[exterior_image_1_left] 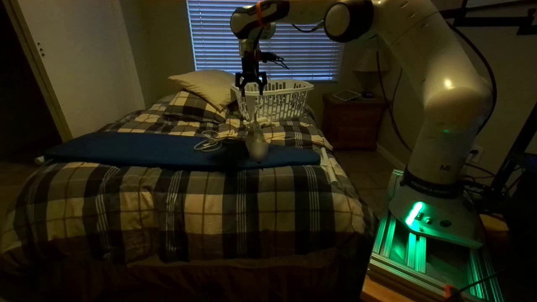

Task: Lay the iron down on the ironing board.

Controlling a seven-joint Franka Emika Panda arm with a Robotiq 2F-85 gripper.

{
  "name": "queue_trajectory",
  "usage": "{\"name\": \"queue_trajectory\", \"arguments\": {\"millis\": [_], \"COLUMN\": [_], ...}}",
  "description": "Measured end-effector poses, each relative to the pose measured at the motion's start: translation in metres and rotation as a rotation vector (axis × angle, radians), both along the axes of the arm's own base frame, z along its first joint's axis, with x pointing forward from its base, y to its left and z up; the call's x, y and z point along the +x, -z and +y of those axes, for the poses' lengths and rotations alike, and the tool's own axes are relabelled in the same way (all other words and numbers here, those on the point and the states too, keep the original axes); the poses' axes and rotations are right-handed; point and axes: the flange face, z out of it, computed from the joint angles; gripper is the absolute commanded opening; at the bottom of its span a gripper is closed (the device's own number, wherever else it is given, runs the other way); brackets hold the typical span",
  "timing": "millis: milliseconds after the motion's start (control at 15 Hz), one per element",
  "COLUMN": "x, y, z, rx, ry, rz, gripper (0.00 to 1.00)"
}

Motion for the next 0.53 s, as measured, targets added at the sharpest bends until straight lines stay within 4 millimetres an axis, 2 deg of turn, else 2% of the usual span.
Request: {"name": "queue_trajectory", "arguments": {"millis": [267, 533], "x": [0.003, 0.004], "y": [-0.011, -0.012], "z": [0.012, 0.014], "rx": [-0.038, -0.048], "ry": [-0.032, -0.040], "rz": [-0.002, -0.002], "gripper": [1.00, 1.00]}}
